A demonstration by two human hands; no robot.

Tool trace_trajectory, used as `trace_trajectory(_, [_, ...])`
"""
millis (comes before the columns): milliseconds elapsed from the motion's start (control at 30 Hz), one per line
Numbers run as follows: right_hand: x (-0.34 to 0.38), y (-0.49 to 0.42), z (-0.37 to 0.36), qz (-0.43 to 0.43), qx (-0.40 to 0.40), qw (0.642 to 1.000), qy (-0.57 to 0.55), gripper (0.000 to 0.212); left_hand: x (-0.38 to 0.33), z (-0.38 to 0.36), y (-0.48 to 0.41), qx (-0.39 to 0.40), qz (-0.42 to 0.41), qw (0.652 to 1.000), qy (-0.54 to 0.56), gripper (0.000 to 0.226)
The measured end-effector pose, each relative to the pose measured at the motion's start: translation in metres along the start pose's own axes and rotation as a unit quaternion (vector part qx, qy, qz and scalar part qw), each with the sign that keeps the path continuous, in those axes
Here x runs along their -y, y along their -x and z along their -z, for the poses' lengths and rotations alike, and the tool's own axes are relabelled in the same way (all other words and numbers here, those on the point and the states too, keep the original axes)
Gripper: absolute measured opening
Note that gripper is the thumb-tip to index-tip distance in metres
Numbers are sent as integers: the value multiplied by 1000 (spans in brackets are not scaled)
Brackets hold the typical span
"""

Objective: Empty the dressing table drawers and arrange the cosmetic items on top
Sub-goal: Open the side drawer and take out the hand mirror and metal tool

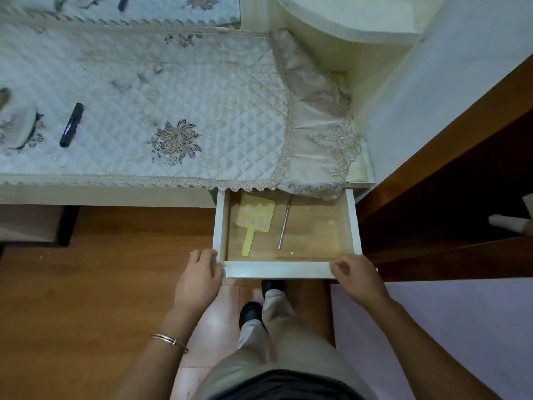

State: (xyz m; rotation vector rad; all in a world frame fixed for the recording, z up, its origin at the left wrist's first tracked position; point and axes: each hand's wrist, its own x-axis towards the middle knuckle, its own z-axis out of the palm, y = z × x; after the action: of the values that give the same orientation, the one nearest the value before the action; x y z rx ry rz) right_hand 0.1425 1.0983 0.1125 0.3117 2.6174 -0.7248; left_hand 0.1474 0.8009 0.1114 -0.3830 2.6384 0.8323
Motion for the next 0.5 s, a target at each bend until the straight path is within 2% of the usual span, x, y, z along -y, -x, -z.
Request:
trace_trajectory(200, [-7, 20, -10, -6, 28, 999, 20, 40, 10, -4, 18, 4, 28, 999, -15, 28])
trace_trajectory(367, [-6, 28, -9, -18, 58, 996, 58, 41, 13, -4, 23, 14, 53, 998, -42, 23])
trace_trajectory(500, [-1, 21, 2, -15, 111, 989, 91, 39, 11, -1, 22, 25, 59, 997, -47, 15])
